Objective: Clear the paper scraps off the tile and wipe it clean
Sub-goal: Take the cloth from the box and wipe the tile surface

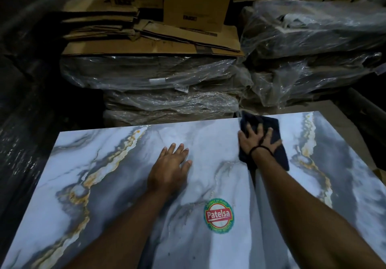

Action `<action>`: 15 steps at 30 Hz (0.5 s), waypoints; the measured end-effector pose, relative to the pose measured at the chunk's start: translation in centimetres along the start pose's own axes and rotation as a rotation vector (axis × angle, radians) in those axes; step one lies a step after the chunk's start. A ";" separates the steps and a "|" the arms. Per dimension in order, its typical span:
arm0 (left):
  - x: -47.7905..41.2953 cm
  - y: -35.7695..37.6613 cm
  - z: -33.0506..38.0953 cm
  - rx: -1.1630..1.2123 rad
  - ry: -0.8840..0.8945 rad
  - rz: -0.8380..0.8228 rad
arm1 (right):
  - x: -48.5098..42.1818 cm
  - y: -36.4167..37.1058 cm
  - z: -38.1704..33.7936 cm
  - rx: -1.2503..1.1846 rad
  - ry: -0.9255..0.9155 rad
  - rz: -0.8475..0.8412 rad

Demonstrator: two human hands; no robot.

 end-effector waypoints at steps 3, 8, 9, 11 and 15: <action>0.1 -0.7 -0.1 0.083 -0.024 0.119 | 1.9 1.5 -7.6 0.056 -0.226 -0.018; 0.5 -2.3 -0.9 0.309 -0.009 0.266 | 9.5 5.6 -17.9 0.116 -0.505 -0.096; 0.6 -2.4 -1.2 0.350 -0.018 0.270 | 10.1 6.1 -18.5 0.098 -0.503 -0.125; 0.7 -2.4 -1.5 0.410 -0.036 0.268 | 10.2 6.0 -18.8 -0.014 -0.456 -0.202; 0.2 -1.8 -0.9 0.332 -0.055 0.172 | 9.1 2.0 -17.5 -0.529 -0.442 -0.300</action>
Point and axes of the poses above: each hand's wrist, its own x-axis away from the middle knuckle, its own y-axis out of the palm, z = x × y, the point moved 6 cm from there along -x, towards the middle knuckle, and after that the axes turned 8 degrees about -y, right-handed, at the moved point
